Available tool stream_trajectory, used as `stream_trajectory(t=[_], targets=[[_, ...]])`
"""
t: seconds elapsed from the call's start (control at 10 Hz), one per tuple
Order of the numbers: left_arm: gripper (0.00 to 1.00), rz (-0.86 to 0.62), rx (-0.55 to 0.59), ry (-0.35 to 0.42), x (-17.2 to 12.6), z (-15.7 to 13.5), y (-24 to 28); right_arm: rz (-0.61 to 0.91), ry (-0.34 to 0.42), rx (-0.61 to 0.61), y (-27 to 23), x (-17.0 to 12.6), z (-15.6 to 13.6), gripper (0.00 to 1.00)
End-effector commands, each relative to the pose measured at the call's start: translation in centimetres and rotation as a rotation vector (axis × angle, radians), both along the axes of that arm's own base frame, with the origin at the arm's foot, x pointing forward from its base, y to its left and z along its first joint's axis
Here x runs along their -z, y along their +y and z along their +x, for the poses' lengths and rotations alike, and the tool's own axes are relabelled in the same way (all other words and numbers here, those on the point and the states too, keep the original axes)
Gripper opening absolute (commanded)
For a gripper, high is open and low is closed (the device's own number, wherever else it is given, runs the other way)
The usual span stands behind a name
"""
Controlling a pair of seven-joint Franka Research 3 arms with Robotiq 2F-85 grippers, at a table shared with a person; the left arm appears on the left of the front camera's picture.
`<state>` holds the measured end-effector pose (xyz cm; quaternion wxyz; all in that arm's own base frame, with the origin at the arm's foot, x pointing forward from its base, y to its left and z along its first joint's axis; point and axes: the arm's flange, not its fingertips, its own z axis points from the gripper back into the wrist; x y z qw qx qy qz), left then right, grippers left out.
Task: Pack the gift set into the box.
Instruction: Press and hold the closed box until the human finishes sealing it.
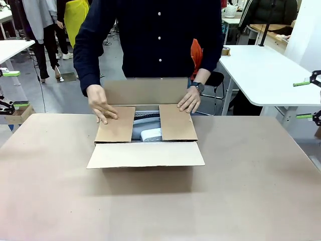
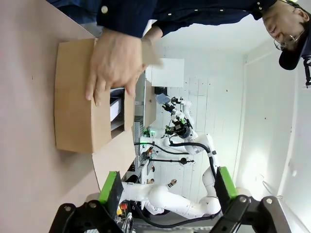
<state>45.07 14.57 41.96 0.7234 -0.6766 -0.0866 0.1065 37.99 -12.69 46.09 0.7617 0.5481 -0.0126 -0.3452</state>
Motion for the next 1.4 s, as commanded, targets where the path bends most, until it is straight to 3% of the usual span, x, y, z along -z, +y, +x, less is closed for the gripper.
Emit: stream_trajectory(t=[0.0,1.3], targets=[[1.00,-0.005,0.000,0.004,-0.22,-0.40,-0.17,-0.001,0.011,-0.008,-0.21,-0.29,-0.18,1.00],[1.00,-0.005,0.000,0.004,-0.22,-0.40,-0.17,-0.001,0.011,-0.008,-0.21,-0.29,-0.18,1.00]])
